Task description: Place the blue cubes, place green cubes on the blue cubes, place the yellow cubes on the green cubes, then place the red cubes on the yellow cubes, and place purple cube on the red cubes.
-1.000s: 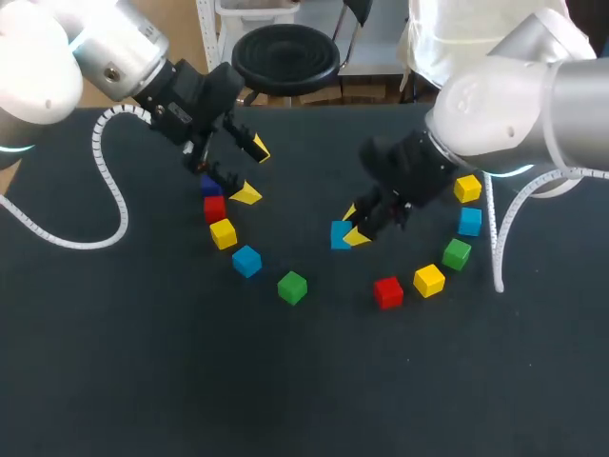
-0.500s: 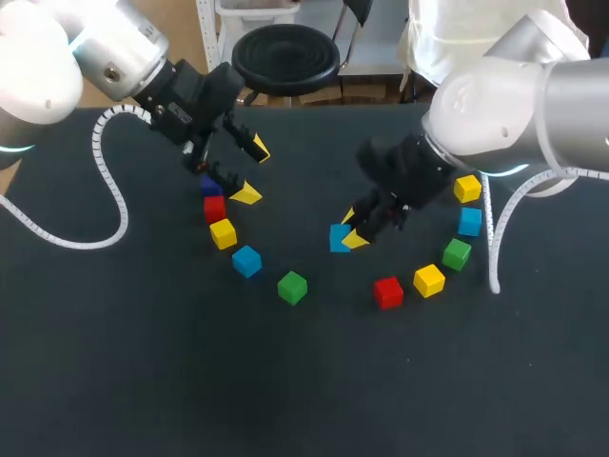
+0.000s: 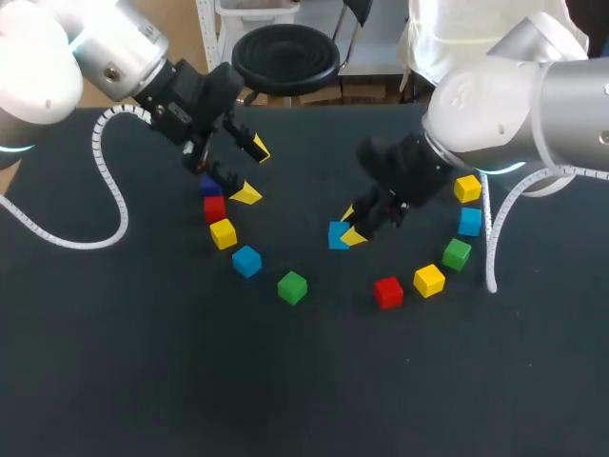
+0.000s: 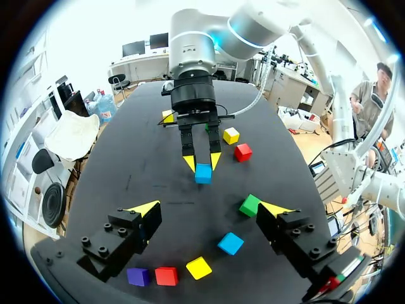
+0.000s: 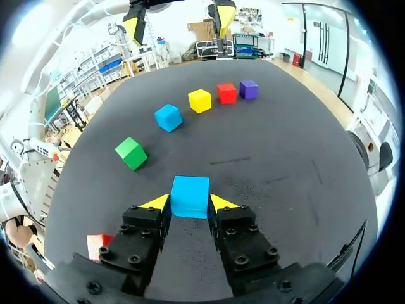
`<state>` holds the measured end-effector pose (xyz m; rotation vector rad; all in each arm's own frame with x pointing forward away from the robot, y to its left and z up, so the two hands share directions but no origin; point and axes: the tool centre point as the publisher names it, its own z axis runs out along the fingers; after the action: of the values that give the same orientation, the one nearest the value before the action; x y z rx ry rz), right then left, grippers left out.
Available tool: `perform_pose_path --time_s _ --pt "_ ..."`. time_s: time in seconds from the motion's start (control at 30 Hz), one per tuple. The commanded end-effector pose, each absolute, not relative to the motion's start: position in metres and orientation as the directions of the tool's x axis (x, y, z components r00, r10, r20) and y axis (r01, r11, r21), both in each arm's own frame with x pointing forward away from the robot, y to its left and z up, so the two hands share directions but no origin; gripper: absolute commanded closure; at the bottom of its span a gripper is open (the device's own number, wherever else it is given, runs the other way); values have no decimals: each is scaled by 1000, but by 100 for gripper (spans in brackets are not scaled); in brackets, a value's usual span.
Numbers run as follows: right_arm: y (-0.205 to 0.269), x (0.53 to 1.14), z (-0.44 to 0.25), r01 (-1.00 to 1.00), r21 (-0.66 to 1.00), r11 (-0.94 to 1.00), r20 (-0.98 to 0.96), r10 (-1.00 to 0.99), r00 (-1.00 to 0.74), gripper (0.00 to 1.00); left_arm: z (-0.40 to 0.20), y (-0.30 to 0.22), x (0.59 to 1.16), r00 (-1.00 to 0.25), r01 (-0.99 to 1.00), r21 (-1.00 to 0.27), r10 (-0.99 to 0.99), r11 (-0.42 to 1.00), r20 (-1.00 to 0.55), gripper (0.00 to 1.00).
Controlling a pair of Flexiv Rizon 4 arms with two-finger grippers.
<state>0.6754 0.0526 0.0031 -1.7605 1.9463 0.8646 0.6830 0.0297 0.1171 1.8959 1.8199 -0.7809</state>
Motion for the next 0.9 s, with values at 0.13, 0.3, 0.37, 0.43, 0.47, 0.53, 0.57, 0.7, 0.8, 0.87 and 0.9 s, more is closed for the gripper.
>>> perform_pose_path --time_s 0.13,0.3,0.37,0.43,0.47,0.53,0.57,0.7,0.8,0.87,0.9 --pt "53 682 -1 -980 196 29 -650 -745 -152 100 117 29 684 -2 992 -96 773 -76 -635 0" --pt "55 685 0 -980 195 29 -648 -747 -151 100 117 29 684 -2 992 -96 773 -76 -635 0" --pt "56 686 0 -981 192 28 -648 -747 -149 100 117 29 684 -2 992 -96 773 -76 -635 0" --pt "57 687 0 -981 191 27 -646 -749 -146 100 117 29 684 -2 992 -96 773 -76 -635 0" --pt "57 688 0 -981 190 28 -645 -750 -146 100 117 29 684 -2 992 -96 773 -76 -635 0" --pt "57 689 0 -981 189 30 -643 -752 -147 100 117 29 684 -2 992 -96 773 -76 -635 0" --pt "57 689 0 -981 189 31 -643 -752 -148 100 117 29 684 -2 992 -96 773 -76 -635 0" --pt "55 689 0 -981 188 37 -639 -754 -151 100 117 29 684 -2 992 -96 773 -76 -635 0" --pt "55 689 0 -981 188 40 -633 -759 -153 100 117 29 684 -2 992 -96 773 -76 -635 0" --pt "55 690 0 -981 189 44 -626 -764 -155 100 117 29 684 -2 992 -96 773 -76 -635 0" --pt "55 690 -1 -981 190 44 -625 -765 -156 100 117 29 684 -2 992 -96 773 -76 -635 0"
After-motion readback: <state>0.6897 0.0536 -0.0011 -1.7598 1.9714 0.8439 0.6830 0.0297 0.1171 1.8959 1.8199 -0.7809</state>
